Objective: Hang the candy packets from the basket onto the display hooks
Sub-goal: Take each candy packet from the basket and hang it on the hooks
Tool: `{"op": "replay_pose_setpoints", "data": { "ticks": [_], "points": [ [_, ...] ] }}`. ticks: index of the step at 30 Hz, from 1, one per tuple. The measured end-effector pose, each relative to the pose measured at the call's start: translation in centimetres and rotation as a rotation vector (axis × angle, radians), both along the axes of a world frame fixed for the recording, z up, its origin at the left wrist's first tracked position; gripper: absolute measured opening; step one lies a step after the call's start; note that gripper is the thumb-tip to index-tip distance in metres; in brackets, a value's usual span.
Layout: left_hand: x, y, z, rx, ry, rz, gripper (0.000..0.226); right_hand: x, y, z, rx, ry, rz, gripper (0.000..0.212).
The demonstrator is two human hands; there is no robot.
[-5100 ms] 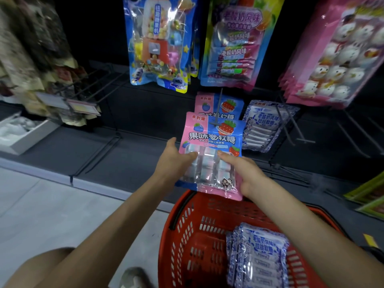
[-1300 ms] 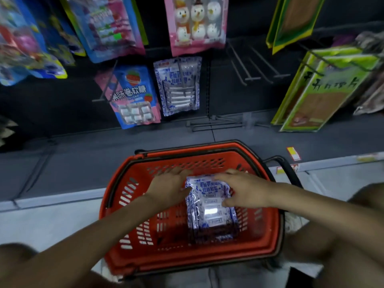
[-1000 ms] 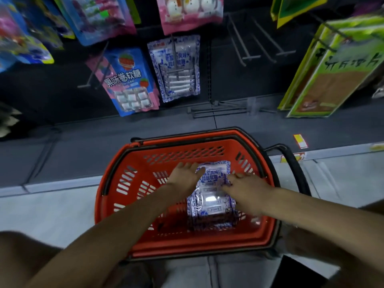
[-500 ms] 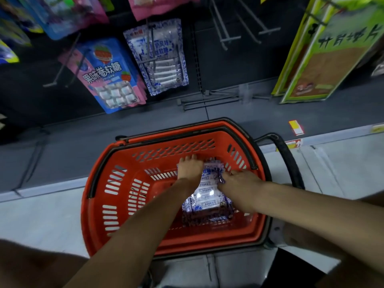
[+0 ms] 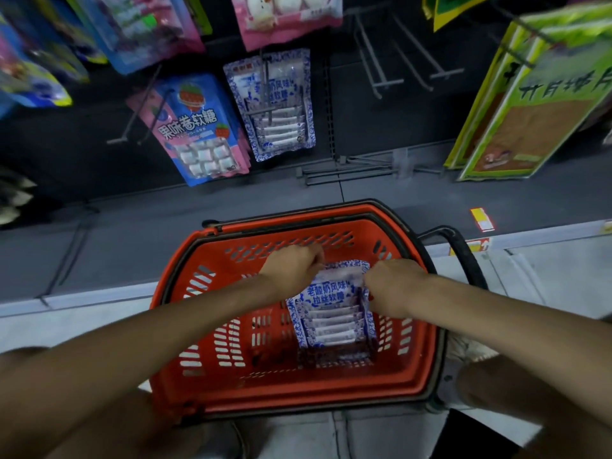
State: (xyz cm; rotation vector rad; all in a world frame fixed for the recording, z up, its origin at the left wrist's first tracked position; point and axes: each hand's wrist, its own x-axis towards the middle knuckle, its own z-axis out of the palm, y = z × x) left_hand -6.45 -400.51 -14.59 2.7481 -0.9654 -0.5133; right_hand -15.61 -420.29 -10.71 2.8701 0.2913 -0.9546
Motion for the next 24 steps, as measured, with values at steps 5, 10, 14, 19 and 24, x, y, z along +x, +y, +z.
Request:
{"op": "replay_pose_setpoints", "data": {
  "ticks": [5,10,14,19,24],
  "points": [
    [-1.9,2.5,4.0,-0.084,-0.176,-0.035,0.008,0.6,-0.3,0.9,0.111,-0.124,-0.175,0.048],
    [-1.5,4.0,8.4,-0.258,-0.334,-0.039,0.010,1.5,-0.6,1.6,0.262,-0.232,-0.257,0.069],
    [-0.1,5.3,11.4,-0.435,-0.419,0.027,0.012,3.3,-0.1,2.9,0.548,-0.355,-0.329,0.069],
    [2.1,6.4,13.4,-0.684,-0.347,0.187,0.013,6.0,0.7,3.1,0.887,-0.380,-0.552,0.071],
    [5.0,6.1,14.5,-0.951,-0.134,0.433,0.003,8.0,2.5,2.8,1.249,-0.246,-0.706,0.056]
  ]
}}
